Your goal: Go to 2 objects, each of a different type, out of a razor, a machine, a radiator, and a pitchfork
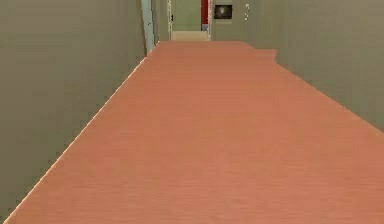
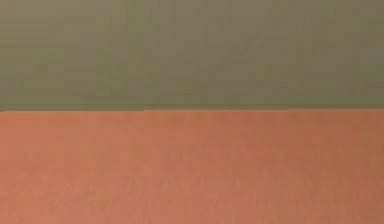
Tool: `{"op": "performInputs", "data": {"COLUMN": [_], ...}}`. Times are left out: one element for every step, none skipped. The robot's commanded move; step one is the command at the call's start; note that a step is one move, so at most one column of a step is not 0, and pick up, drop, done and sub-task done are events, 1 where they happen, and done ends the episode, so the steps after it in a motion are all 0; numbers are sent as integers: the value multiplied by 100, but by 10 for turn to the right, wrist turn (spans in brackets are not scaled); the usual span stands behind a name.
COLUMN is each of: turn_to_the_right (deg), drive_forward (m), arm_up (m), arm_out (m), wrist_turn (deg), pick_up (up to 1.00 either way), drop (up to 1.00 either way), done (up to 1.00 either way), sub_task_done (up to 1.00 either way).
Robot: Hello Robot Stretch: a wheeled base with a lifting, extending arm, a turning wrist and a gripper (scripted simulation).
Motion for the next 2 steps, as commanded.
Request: {"op": "performInputs", "data": {"turn_to_the_right": [0, 0], "drive_forward": [100, 100], "arm_up": [0, 0], "arm_out": [0, 0], "wrist_turn": [0, 0], "pick_up": [0, 0], "drop": [0, 0], "done": [0, 0], "sub_task_done": [0, 0]}}
